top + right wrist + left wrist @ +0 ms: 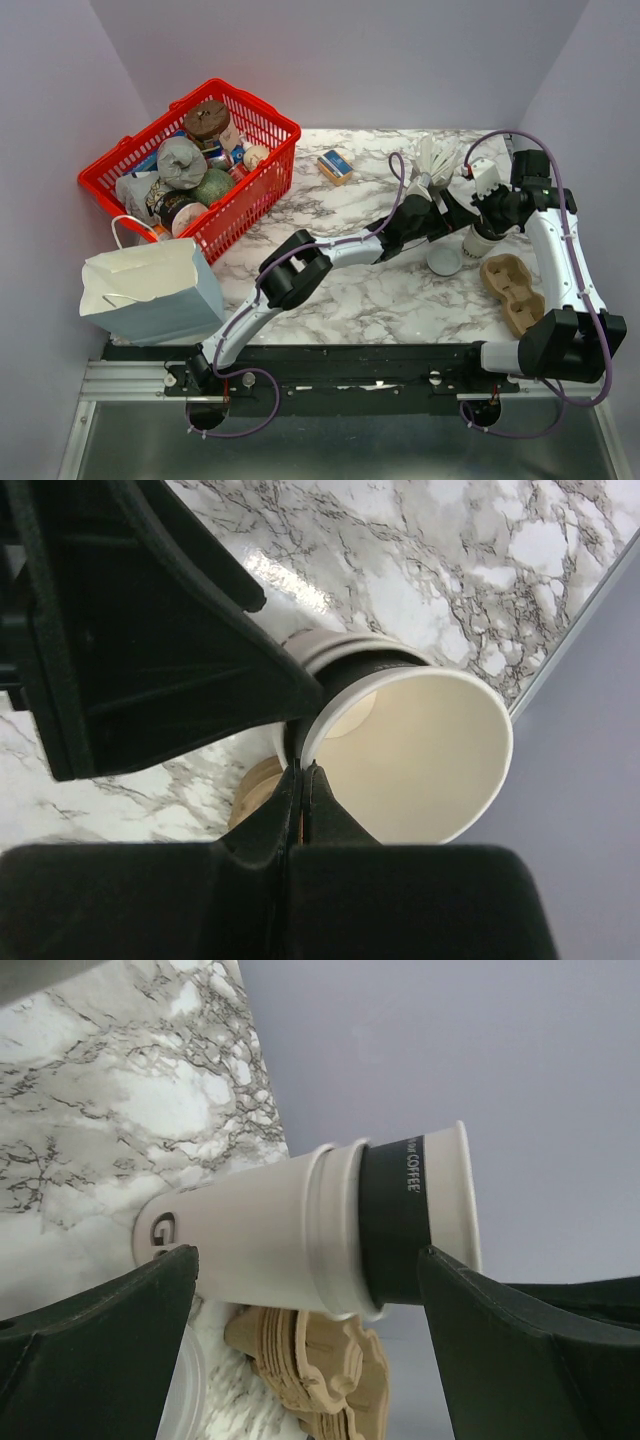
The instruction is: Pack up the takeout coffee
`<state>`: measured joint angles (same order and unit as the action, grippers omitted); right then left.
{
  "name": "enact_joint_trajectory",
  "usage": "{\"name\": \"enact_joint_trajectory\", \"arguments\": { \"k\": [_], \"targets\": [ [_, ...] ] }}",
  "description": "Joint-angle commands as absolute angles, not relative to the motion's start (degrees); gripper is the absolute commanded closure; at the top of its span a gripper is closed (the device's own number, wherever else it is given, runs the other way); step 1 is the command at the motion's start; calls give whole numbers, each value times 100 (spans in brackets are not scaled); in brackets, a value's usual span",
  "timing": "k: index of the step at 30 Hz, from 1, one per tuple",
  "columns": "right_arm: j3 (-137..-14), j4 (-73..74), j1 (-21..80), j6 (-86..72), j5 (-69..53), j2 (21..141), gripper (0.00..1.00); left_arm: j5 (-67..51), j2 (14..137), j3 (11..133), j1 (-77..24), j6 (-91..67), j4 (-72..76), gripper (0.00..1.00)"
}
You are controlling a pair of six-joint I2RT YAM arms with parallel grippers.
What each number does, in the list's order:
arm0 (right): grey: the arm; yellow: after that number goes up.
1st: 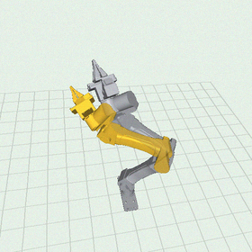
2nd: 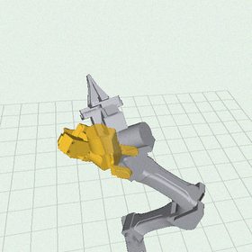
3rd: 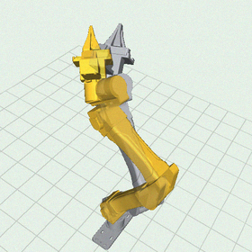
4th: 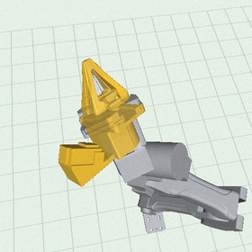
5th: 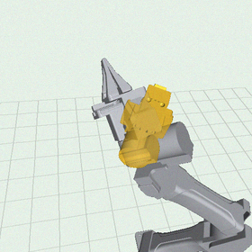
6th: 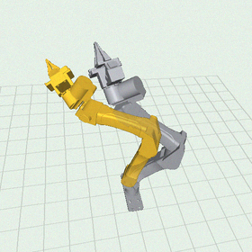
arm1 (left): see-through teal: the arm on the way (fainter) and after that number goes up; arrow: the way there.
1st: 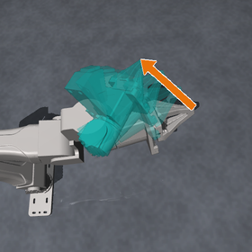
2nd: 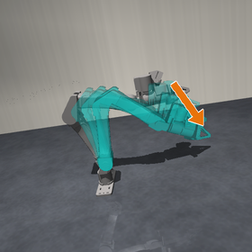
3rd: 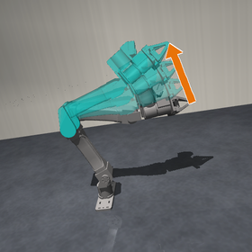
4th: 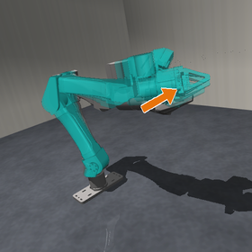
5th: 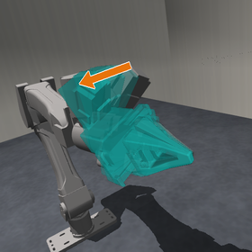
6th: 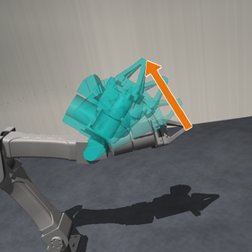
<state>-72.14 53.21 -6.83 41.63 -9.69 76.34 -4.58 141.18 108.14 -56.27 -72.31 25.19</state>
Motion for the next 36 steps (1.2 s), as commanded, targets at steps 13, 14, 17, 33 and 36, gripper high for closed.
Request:
{"name": "enact_joint_trajectory", "arguments": {
  "k": [13,14,17,33,36],
  "targets": [
    [-8014,5509,-677,4043,-765,7453,99,-606,14028,11013,-5608,-6733,2838,1],
    [-8129,5580,-677,4026,-730,7444,100,-746,13975,10995,-5590,-6645,2882,1],
    [-8376,5792,-677,4017,-589,7374,99,-992,13738,10855,-5546,-6478,2997,2],
    [-8973,5950,-467,4472,-1000,7049,99,-3023,11129,8412,-5291,-3203,3104,7],
    [-9158,6239,-20,4859,-1581,7031,99,-2927,9796,7902,-5038,-1804,2349,5]
  ]
}}
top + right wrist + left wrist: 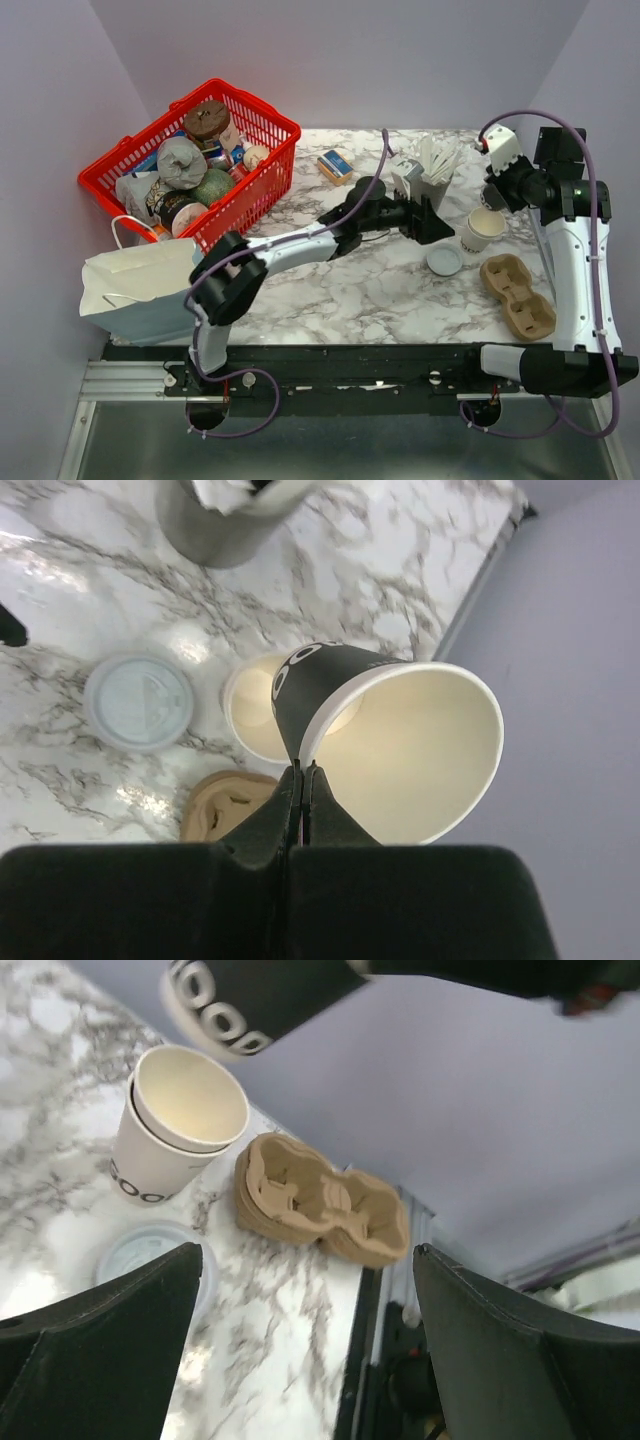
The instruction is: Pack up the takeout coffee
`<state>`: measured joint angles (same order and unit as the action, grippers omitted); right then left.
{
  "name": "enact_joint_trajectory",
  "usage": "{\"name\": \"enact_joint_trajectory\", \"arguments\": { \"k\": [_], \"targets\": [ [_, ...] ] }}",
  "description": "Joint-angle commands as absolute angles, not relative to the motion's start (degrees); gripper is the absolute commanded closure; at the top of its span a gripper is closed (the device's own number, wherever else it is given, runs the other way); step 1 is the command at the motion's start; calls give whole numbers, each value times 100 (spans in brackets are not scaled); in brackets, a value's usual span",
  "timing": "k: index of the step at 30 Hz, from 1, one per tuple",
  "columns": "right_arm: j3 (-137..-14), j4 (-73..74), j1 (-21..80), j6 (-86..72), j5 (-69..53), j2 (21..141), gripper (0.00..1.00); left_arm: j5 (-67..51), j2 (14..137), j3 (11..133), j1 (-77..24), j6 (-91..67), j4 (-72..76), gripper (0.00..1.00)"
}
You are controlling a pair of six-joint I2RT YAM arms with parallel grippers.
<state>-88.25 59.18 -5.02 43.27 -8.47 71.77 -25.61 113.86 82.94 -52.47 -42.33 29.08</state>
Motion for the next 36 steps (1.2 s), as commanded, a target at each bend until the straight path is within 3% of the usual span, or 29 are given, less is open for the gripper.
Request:
{"name": "enact_joint_trajectory", "arguments": {
  "k": [1,7,10,15,19,23,36],
  "targets": [
    [-9167,6353,209,4921,-1634,7049,99,-2935,9521,7684,-4906,-1645,1877,5],
    [-8756,6206,2133,5229,-1688,7093,100,-3278,7324,6970,-3465,-636,-73,5],
    [-8482,5890,3065,5440,-1547,7382,99,-2938,6438,6865,-3331,478,-1129,1],
    [-8735,5678,4173,5546,-1608,8391,99,-2260,5679,6706,-3269,887,-1976,1],
    [-9271,5765,4587,5590,-1723,9559,99,-1470,5468,6601,-3261,958,-2548,1],
    [-9641,5634,4807,5616,-1600,10176,99,-108,5151,6022,-3191,835,-2145,1],
    [-8219,4782,4939,5502,-1143,9642,99,-535,5062,6108,-2452,325,-2461,1]
  ]
}}
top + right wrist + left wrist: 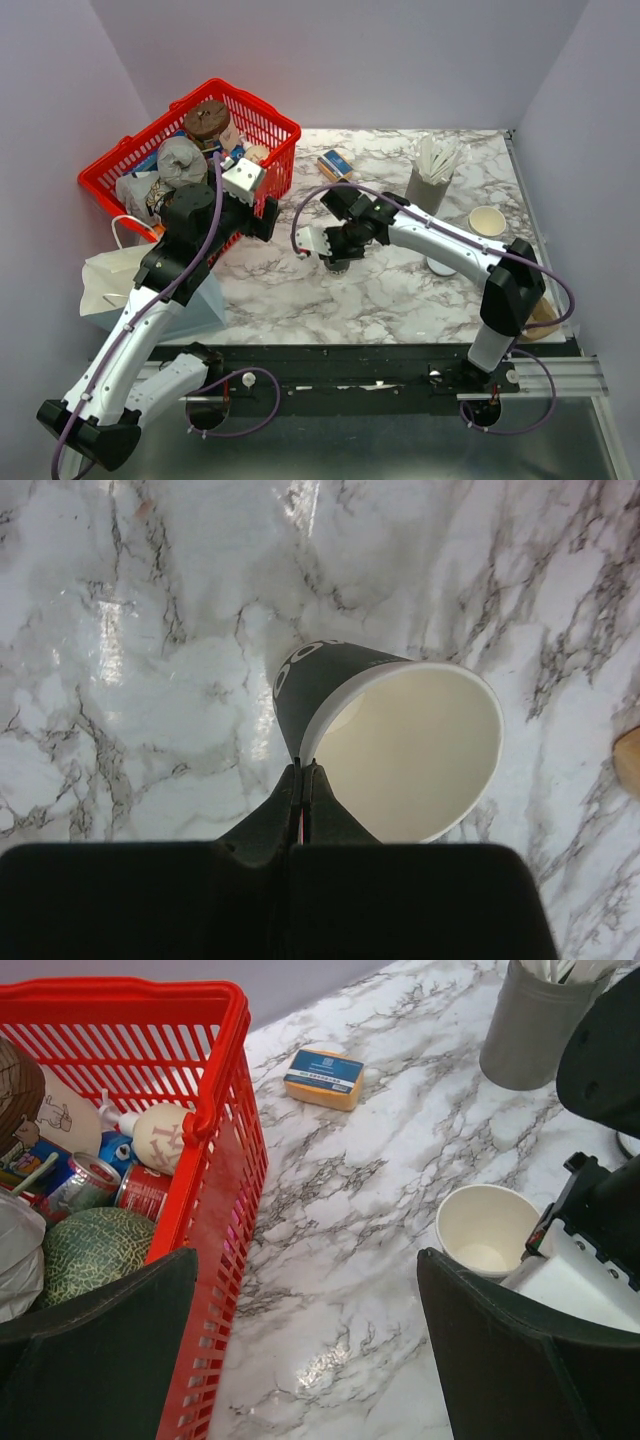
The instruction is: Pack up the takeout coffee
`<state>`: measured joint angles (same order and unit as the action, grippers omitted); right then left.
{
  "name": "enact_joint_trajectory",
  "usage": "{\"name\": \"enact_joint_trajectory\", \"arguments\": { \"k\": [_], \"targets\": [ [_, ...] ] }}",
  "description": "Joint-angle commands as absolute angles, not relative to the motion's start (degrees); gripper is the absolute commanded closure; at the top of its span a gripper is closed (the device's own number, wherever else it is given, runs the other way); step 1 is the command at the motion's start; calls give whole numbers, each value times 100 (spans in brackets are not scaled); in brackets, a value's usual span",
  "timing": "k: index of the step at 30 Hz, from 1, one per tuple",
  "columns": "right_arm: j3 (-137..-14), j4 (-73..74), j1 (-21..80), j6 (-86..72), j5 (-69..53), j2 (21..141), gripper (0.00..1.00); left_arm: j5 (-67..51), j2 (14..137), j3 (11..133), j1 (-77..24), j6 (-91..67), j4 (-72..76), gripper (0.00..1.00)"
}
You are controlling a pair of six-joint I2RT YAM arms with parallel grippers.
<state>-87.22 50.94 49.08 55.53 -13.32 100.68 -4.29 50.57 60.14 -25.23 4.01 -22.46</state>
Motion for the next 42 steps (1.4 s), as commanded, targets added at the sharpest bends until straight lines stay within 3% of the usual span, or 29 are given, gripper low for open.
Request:
{"name": "enact_joint_trajectory", "arguments": {
  "k": [1,6,14,15,19,23,27,33,42],
  "targets": [
    [-8113,4703,4939,5528,-1116,9520,99,-614,5097,6108,-2443,343,-2496,1],
    [-7656,4500,4948,5774,-1028,9281,99,-923,5203,6073,-2417,483,-2487,2],
    [-7717,4843,4948,5836,-1283,9220,86,-914,5361,6082,-2400,404,-2382,2],
    [-7699,4843,4940,5879,-1257,9176,83,-923,5370,6082,-2391,387,-2373,1],
    [-7787,5352,4913,6240,-1284,9036,57,-1002,5502,6152,-2329,343,-2338,1],
    [-8006,5458,4536,6276,-1502,8491,50,-1089,5572,6170,-2312,351,-2294,2],
    [-8007,5677,3800,5890,-1529,8157,49,-1528,5695,6144,-2312,457,-2233,1],
    [-6971,5608,2472,5300,-1600,7753,49,-2240,5985,6222,-2303,431,-2109,1],
    [-6337,5871,1539,5659,-1398,8111,58,-2505,6504,6557,-2303,237,-2057,1]
  ]
}}
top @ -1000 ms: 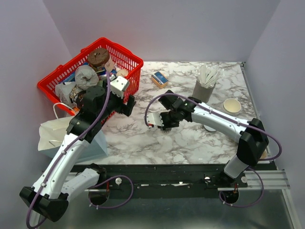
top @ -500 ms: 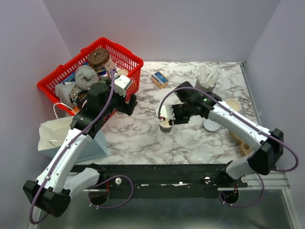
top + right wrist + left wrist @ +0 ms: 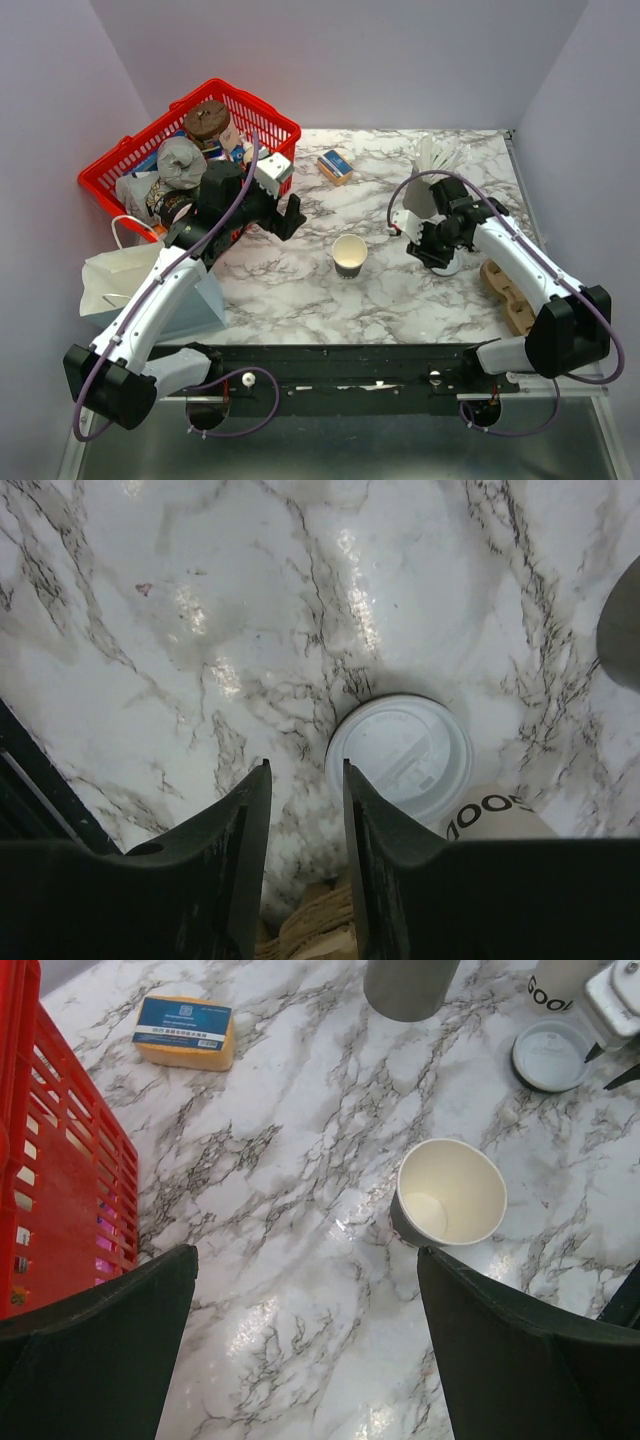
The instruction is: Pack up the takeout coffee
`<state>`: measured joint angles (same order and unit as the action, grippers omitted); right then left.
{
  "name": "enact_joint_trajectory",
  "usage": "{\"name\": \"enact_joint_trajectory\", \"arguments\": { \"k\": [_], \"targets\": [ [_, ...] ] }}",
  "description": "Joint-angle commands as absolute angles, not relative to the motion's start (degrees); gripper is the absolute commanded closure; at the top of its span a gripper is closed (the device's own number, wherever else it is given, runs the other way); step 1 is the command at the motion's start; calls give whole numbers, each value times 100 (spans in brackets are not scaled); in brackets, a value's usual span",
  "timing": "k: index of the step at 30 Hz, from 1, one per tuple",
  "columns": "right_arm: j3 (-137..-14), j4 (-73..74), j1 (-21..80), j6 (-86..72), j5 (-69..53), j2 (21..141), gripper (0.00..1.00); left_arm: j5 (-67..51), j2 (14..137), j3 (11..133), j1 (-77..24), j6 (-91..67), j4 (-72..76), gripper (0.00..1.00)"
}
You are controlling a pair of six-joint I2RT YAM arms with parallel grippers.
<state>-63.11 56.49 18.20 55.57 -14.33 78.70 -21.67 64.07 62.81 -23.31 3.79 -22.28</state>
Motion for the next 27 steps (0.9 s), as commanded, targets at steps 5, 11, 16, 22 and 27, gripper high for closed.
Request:
{"name": "enact_joint_trajectory", "arguments": {
  "k": [5,11,16,22,27],
  "targets": [
    [-6109,5836,1371,5862,-1020,8332,58,-2487,6495,6530,-2303,185,-2022,1],
    [-5784,5502,1283,6073,-589,8481,58,-2487,6469,6460,-2303,132,-1995,1],
    [-5792,5256,1257,6056,-387,8727,58,-2479,6539,6495,-2303,114,-1969,1],
    [-5792,5150,1248,6082,-325,8842,59,-2479,6627,6539,-2294,105,-1951,1],
    [-5783,5124,1248,6135,-308,8903,59,-2487,6645,6495,-2276,70,-1916,1]
  ]
}}
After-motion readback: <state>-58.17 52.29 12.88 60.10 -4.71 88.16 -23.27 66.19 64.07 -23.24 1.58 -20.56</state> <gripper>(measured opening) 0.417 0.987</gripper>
